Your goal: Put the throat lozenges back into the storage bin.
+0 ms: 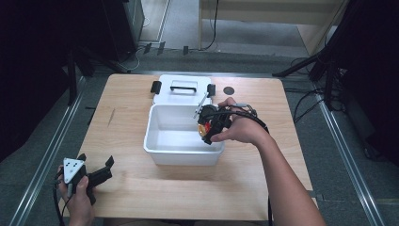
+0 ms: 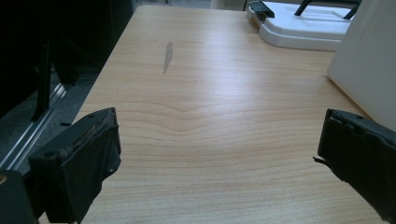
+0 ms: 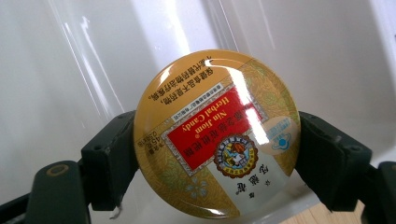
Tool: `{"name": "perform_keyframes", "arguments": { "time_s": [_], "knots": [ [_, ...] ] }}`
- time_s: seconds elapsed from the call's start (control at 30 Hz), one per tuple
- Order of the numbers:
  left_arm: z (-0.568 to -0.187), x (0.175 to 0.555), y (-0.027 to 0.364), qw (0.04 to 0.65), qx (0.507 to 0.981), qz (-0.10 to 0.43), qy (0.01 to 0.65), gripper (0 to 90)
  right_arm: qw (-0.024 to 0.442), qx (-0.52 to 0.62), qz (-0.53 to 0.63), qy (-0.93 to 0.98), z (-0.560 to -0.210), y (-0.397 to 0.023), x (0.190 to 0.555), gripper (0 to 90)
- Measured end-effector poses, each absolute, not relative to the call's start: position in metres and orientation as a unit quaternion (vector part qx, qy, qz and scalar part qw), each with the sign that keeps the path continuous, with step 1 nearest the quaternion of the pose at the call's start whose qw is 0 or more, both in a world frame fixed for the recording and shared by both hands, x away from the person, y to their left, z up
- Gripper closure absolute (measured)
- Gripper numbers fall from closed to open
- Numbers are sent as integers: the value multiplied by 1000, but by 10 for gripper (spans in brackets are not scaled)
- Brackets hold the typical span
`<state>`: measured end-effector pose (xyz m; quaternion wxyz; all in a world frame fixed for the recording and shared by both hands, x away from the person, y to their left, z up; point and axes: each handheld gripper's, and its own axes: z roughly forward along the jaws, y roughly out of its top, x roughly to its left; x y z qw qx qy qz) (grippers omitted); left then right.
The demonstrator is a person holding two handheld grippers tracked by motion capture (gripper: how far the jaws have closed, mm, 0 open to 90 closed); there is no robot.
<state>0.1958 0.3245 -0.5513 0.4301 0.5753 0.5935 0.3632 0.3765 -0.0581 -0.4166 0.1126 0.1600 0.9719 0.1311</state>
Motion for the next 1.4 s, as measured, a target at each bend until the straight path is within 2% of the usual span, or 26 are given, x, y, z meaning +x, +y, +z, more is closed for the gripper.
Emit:
{"name": "perform_keyframes", "arguments": {
  "time_s": [0.67, 1.0, 1.17, 1.4],
  "knots": [
    [-551, 196, 324, 430, 575, 364, 594, 0, 109, 154, 53, 981, -441, -38, 377, 200],
    [-551, 196, 324, 431, 575, 363, 593, 0, 100, 153, 44, 982, -443, -35, 378, 196],
    [-551, 196, 325, 430, 577, 361, 593, 0, 100, 155, 42, 982, -443, -35, 377, 163],
    [-551, 196, 325, 430, 577, 361, 593, 0, 97, 163, 60, 980, -436, -37, 376, 195]
  ]
}}
